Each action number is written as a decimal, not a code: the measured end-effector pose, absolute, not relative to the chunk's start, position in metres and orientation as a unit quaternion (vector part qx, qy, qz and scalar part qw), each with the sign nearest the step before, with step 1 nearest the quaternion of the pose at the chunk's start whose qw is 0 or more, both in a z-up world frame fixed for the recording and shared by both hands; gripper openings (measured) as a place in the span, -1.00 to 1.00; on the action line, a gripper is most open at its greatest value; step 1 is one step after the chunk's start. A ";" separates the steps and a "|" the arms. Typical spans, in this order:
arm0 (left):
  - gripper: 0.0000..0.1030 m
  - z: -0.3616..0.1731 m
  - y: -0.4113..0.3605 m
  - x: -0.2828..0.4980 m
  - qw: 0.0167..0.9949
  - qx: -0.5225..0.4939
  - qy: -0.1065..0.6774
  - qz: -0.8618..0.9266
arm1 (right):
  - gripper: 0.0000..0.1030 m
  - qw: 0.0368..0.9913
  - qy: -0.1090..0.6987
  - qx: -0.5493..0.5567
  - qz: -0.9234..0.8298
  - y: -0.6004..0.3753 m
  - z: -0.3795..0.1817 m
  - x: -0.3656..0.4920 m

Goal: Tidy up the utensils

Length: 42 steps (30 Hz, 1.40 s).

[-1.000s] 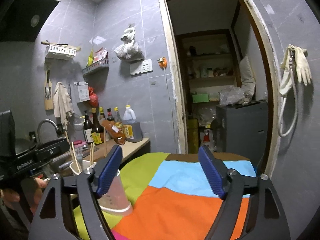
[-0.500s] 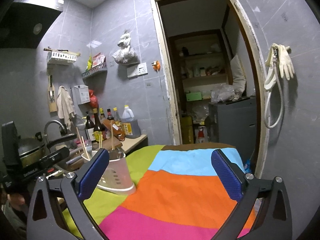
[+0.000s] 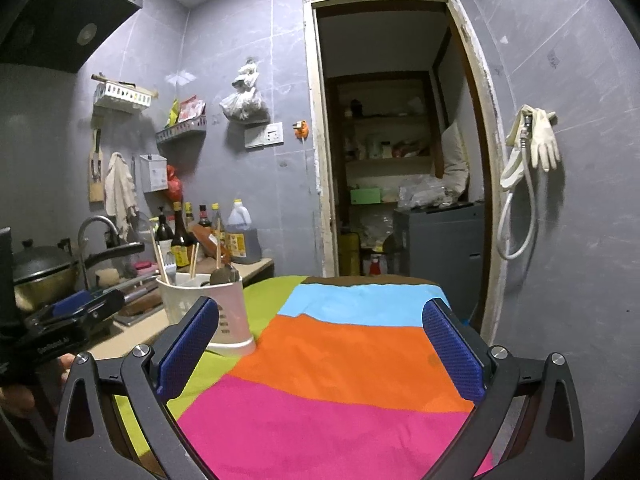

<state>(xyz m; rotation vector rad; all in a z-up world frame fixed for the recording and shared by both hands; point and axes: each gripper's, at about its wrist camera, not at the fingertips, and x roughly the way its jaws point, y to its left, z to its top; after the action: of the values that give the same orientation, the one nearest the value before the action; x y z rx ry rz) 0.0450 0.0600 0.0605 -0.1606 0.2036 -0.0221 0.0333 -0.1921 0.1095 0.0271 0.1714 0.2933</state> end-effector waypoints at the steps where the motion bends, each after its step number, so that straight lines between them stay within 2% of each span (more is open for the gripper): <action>1: 0.95 0.058 0.060 0.042 0.992 -0.079 0.102 -0.010 | 1.00 0.986 0.086 0.012 0.141 -0.192 0.107 0.029; 19: 0.95 0.027 0.062 0.013 0.990 -0.088 0.106 0.010 | 1.00 0.990 0.088 -0.012 0.106 -0.185 0.075 0.015; 42: 0.95 0.022 0.062 0.014 0.992 -0.073 0.103 0.027 | 1.00 0.991 0.090 -0.014 0.097 -0.186 0.073 0.016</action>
<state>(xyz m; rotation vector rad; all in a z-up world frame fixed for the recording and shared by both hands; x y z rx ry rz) 0.0144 0.0616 0.0223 -0.1472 0.2075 0.0532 0.0159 -0.1855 0.0732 -0.0272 0.1812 0.1949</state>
